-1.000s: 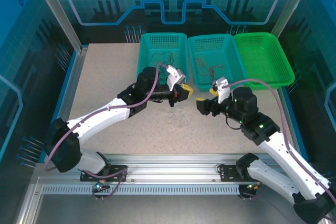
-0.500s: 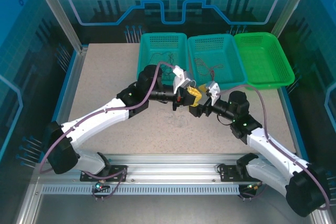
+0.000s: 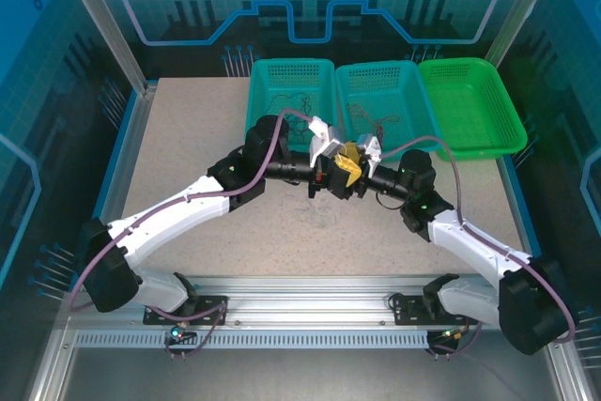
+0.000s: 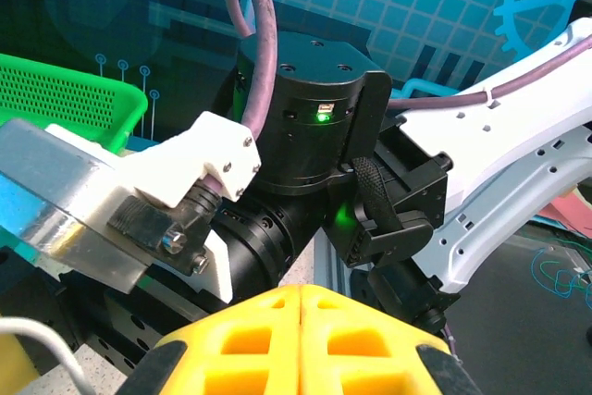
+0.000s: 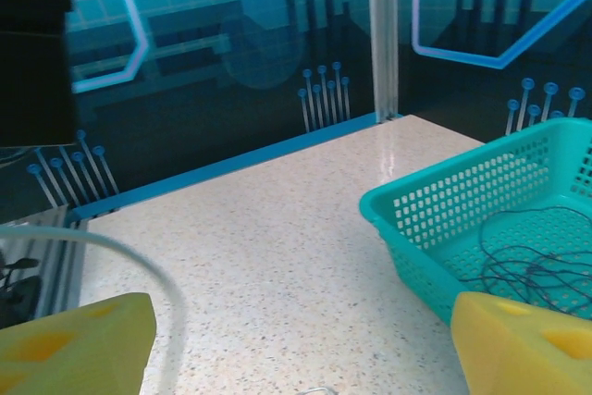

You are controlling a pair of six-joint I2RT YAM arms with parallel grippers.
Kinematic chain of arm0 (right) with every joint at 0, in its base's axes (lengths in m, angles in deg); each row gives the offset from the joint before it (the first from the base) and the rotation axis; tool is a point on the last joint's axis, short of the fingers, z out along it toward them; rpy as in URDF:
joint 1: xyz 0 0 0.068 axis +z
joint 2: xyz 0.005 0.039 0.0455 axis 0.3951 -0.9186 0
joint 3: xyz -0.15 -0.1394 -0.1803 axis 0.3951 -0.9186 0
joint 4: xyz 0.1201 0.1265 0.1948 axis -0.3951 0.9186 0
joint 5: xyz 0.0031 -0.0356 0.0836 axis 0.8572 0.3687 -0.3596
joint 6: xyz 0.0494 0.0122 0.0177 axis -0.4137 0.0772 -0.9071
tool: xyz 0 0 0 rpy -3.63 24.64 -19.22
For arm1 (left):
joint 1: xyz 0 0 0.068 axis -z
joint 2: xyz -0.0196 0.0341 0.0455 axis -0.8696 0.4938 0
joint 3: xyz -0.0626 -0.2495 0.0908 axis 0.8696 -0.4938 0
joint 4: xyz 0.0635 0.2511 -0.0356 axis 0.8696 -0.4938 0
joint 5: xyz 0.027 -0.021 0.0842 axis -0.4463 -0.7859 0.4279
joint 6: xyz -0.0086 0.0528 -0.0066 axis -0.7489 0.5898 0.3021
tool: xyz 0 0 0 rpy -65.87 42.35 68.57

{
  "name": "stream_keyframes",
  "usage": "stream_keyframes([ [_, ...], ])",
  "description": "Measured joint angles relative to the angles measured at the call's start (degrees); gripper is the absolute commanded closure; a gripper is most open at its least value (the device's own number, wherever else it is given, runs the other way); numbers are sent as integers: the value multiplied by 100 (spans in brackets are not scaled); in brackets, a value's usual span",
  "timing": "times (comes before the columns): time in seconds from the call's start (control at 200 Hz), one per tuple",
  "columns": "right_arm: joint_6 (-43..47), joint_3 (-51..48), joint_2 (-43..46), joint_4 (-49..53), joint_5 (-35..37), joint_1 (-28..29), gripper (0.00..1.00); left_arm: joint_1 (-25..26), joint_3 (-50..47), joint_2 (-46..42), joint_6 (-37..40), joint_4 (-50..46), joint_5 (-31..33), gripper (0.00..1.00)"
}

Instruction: Untangle the cables

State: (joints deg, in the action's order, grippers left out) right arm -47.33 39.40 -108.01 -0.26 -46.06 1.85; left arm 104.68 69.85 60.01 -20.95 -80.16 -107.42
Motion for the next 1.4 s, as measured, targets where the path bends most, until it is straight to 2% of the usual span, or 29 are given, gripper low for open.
stream_keyframes([
  [0.155,-4,-22,251,234,-203,-39,11,0,0,0,0,4,0,100],
  [0.29,-17,-44,699,334,-243,-87,14,0,0,0,-17,15,-2,100],
  [0.485,-205,-44,527,-83,216,-81,17,11,0,0,-107,256,-153,100],
  [0.54,-240,20,299,-166,238,-66,27,15,0,0,-153,308,-173,100],
  [0.585,-313,109,83,-197,256,-46,41,15,0,0,-175,328,-190,100],
  [0.65,-348,245,-197,-229,251,-11,75,15,0,0,-188,334,-190,100],
  [0.72,-391,343,-369,-227,286,-2,100,15,0,-4,-188,334,-188,100],
  [0.855,-577,376,-396,-201,566,-17,100,15,-66,-122,-184,350,-94,100],
  [0.91,-673,376,-352,-140,734,-68,100,15,-151,-234,-179,363,-44,89],
  [1.015,-1012,391,-175,-22,1163,-337,100,15,-356,-481,-166,468,68,43],
  [1.071,-1274,457,-79,22,1416,-625,100,15,-507,-638,-173,516,142,28],
  [1.166,-1853,691,-55,46,1805,-1311,100,15,-782,-874,-157,601,271,19],
  [1.266,-2570,1075,-258,118,2013,-2166,100,15,-1099,-1091,-181,645,393,16],
  [1.401,-3722,1915,-1025,393,2081,-3355,100,15,-1449,-1255,-188,682,551,15],
])
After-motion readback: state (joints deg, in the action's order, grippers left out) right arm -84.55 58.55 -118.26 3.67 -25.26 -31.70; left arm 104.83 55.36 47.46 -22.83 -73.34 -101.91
